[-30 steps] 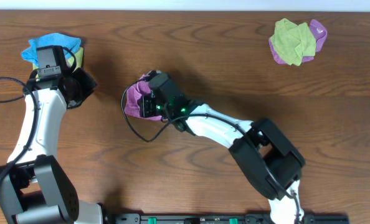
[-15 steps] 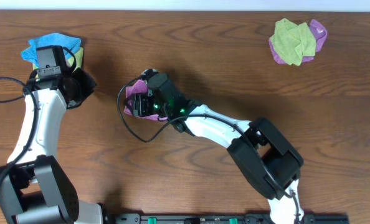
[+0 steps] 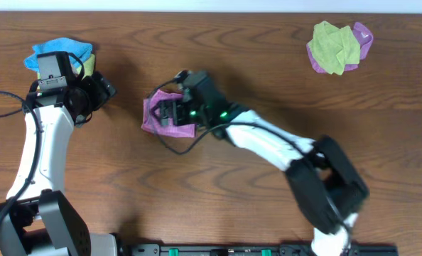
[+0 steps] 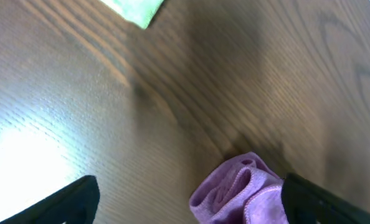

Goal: Fold the cloth
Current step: 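Release the folded cloth and retract the right gripper to the right, then grasp the folded purple cloth with the left gripper, then carry the purple cloth with the left gripper onto the blue-green stack, then open the left gripper and lift it off the stack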

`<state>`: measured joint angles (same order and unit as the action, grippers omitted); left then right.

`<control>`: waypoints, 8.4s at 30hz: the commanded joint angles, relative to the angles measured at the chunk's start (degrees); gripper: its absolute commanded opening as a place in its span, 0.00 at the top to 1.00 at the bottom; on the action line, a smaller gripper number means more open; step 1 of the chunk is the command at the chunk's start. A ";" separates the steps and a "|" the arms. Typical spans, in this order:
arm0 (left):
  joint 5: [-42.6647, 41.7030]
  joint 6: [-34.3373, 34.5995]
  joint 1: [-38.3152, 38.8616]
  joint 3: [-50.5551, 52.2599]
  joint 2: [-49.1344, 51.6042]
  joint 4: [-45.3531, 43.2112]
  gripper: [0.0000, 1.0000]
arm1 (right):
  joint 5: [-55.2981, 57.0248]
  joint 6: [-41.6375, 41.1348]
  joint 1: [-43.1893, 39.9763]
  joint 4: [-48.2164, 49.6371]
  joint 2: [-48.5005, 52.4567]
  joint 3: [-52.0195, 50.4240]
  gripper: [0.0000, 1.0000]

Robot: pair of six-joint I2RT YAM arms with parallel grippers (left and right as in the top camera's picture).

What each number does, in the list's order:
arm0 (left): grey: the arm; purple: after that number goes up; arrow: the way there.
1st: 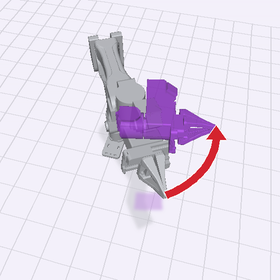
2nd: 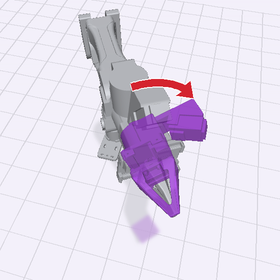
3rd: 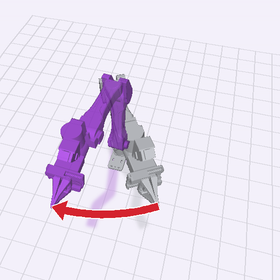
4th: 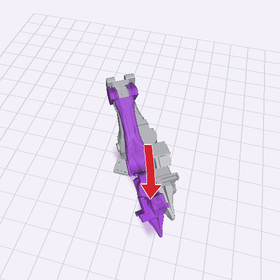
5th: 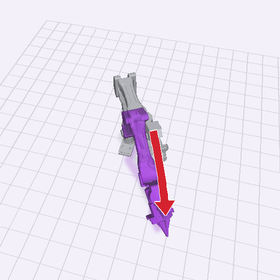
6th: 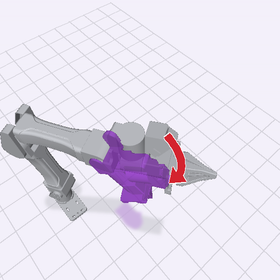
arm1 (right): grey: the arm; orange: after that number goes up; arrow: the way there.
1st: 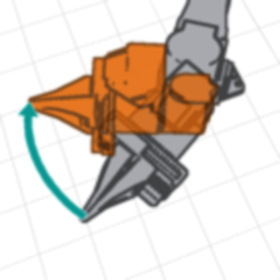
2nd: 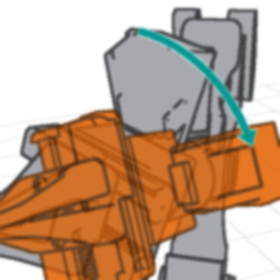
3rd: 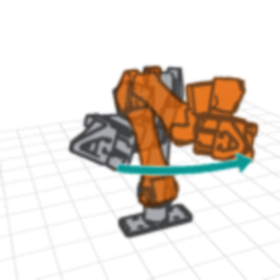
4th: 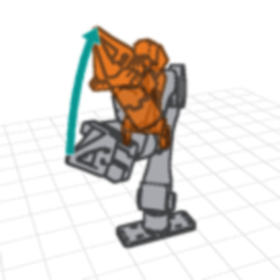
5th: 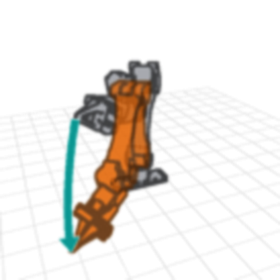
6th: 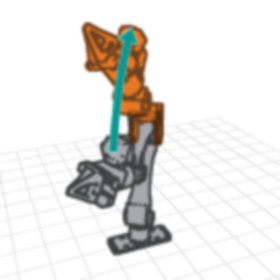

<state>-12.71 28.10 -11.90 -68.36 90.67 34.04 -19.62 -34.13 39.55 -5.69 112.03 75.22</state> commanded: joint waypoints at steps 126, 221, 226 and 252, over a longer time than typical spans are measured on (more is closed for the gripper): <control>-22.32 19.37 9.25 15.10 10.45 -50.77 0.94 | 15.32 5.90 -15.96 -33.97 -79.41 -43.19 0.01; -0.44 8.48 -15.47 -16.65 26.36 -32.74 0.02 | 15.32 5.90 -15.96 -33.97 -79.41 -43.19 0.01; -0.24 5.11 -15.61 -16.65 20.41 -27.58 0.05 | 15.32 5.90 -15.96 -33.97 -79.41 -43.19 0.01; -19.69 6.21 -5.60 -16.65 -1.09 -9.25 0.05 | 15.32 5.90 -15.96 -33.97 -79.41 -43.19 0.01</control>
<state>-26.46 34.68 -17.50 -83.61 90.43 24.03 -5.06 -27.27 24.12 -39.59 32.86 32.38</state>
